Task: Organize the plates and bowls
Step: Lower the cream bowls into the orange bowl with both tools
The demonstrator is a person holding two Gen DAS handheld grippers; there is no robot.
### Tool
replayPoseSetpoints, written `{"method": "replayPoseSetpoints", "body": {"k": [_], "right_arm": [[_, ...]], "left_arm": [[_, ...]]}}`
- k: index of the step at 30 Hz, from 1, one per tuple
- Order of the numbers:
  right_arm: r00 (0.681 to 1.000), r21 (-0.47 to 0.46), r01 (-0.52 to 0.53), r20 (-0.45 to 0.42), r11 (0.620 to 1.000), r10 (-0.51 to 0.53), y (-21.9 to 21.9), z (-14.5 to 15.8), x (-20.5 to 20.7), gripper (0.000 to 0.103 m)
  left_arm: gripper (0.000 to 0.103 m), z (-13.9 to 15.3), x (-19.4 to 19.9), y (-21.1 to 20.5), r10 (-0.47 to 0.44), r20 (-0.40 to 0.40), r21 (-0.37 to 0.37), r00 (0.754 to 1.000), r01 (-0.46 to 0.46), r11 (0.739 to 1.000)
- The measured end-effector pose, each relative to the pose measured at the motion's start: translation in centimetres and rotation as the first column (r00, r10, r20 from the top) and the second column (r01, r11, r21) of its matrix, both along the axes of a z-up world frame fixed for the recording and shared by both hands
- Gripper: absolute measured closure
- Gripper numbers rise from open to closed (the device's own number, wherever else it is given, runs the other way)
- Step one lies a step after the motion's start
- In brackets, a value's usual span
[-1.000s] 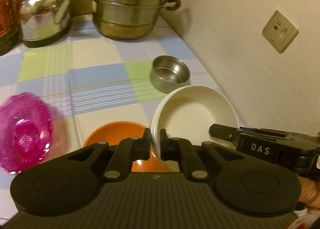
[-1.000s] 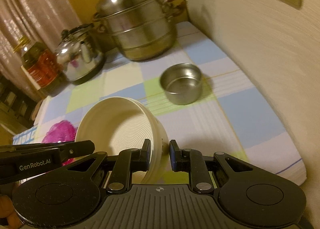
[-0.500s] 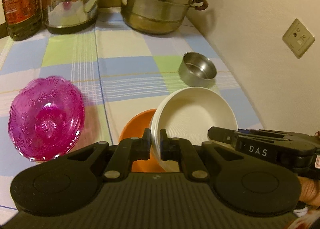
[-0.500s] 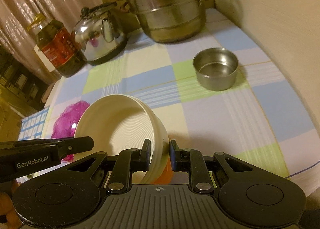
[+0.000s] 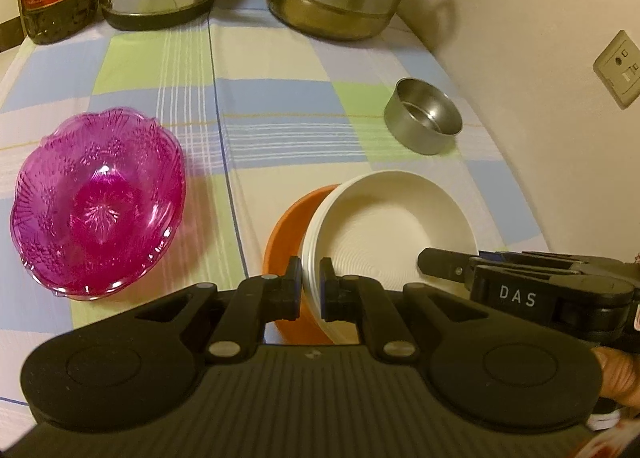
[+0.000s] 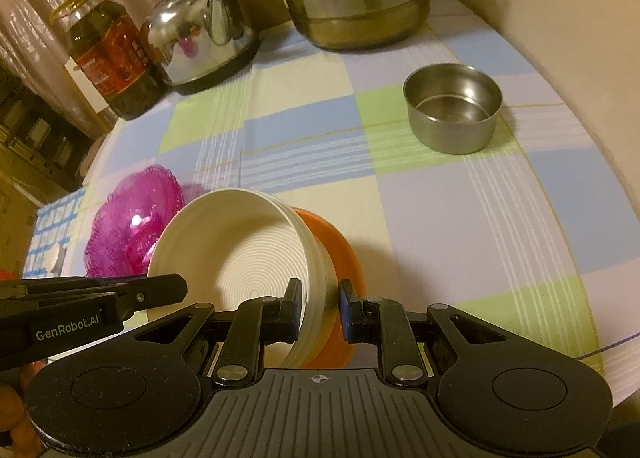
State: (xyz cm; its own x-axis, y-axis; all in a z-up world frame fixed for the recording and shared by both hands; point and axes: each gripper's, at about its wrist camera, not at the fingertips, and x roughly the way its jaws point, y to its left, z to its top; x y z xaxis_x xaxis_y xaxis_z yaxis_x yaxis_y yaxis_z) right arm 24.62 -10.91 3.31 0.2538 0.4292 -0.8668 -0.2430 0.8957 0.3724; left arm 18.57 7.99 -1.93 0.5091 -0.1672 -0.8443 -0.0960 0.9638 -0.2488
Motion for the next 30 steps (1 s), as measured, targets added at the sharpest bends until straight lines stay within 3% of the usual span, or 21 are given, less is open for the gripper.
{"method": "replayPoseSetpoints", "body": {"k": [30], "right_arm": [[0.997, -0.051, -0.079, 0.017, 0.996, 0.08, 1.4, -1.9, 0.0, 0.083]], "left_arm": [[0.096, -1.8, 0.5, -1.0, -0.018, -0.023, 0.076, 1.0, 0.02, 0.997]]}}
